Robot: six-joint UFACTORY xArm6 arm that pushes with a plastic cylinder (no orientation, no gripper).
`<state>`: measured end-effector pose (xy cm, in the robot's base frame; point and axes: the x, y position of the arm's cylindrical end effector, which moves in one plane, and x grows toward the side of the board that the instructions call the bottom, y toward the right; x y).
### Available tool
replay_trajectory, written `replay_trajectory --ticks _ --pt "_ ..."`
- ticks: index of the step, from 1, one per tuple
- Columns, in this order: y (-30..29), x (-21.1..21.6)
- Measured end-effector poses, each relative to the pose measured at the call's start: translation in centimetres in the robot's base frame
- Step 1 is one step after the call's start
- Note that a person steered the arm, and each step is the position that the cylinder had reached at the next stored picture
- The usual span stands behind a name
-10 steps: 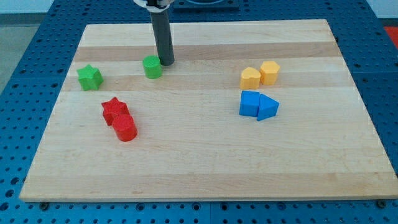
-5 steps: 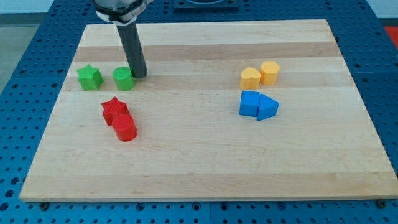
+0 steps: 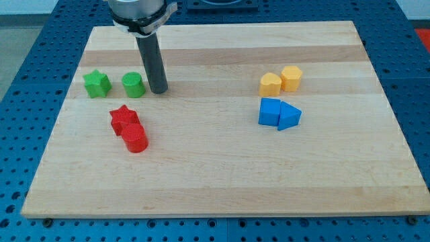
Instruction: Push the green circle closer to the green star
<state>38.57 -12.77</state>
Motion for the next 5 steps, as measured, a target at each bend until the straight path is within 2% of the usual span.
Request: replay_trajectory --ticks 5 --pt "-2.9 0.0"
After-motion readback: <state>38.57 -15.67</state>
